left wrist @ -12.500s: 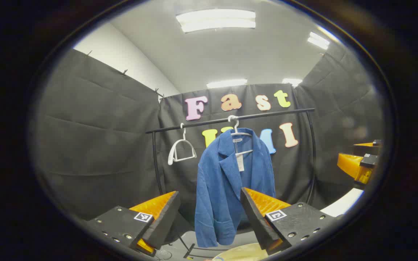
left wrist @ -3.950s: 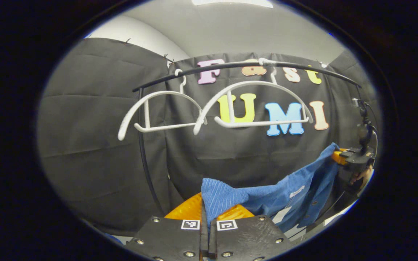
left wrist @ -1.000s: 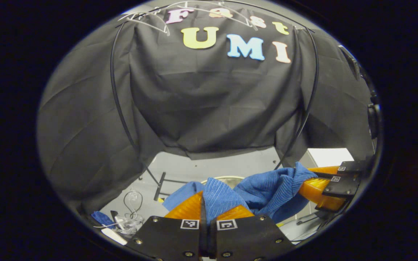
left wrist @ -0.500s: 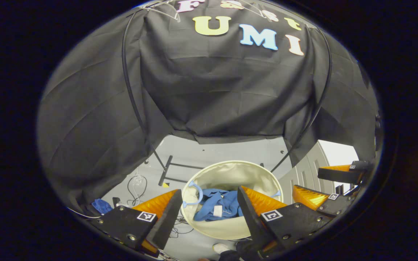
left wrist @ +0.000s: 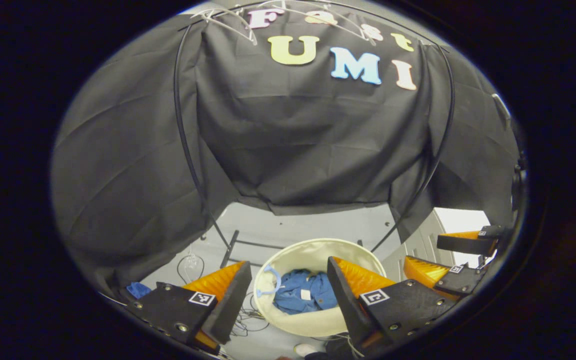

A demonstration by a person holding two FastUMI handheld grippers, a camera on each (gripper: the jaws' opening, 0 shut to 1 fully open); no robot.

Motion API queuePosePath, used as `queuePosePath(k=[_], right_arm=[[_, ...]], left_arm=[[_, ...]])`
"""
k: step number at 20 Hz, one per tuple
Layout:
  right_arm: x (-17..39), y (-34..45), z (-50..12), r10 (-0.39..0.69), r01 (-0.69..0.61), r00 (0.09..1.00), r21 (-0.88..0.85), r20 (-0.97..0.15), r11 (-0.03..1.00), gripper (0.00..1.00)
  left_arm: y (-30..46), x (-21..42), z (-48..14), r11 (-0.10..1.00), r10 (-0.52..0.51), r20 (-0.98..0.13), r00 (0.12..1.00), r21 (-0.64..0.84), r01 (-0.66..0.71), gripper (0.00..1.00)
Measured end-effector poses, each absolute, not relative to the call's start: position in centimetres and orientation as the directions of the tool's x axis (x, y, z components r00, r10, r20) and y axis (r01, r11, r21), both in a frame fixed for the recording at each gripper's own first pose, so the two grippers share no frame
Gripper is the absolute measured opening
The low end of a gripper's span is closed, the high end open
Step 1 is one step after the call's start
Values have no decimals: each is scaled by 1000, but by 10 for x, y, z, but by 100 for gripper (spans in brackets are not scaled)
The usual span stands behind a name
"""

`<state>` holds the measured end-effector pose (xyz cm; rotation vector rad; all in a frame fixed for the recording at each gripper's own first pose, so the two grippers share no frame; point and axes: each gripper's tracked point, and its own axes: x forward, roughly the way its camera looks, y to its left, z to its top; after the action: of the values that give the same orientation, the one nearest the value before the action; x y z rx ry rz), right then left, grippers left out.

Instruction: Grasp the clothes on the hanger with both hands and then place them into the laundry hamper below.

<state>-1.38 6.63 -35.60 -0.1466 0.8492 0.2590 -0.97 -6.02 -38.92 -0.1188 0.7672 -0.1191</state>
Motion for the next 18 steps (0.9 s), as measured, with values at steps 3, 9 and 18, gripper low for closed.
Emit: queuePosePath(k=[3, 9, 18], right_arm=[[-4, 64, -321, 162, -262, 694, -36, -701, 964, 95], [15, 49, -221, 152, -217, 838, -64, -524, 974, 95], [-2, -2, -96, 90, -98, 950, -11, -299, 995, 94]], left_arm=[[-54, 4, -345, 983, -164, -615, 772, -163, 79, 89], [-34, 32, -237, 985, -166, -435, 885, -108, 131, 89], [-47, 12, -89, 981, -189, -211, 959, -85, 175, 89]])
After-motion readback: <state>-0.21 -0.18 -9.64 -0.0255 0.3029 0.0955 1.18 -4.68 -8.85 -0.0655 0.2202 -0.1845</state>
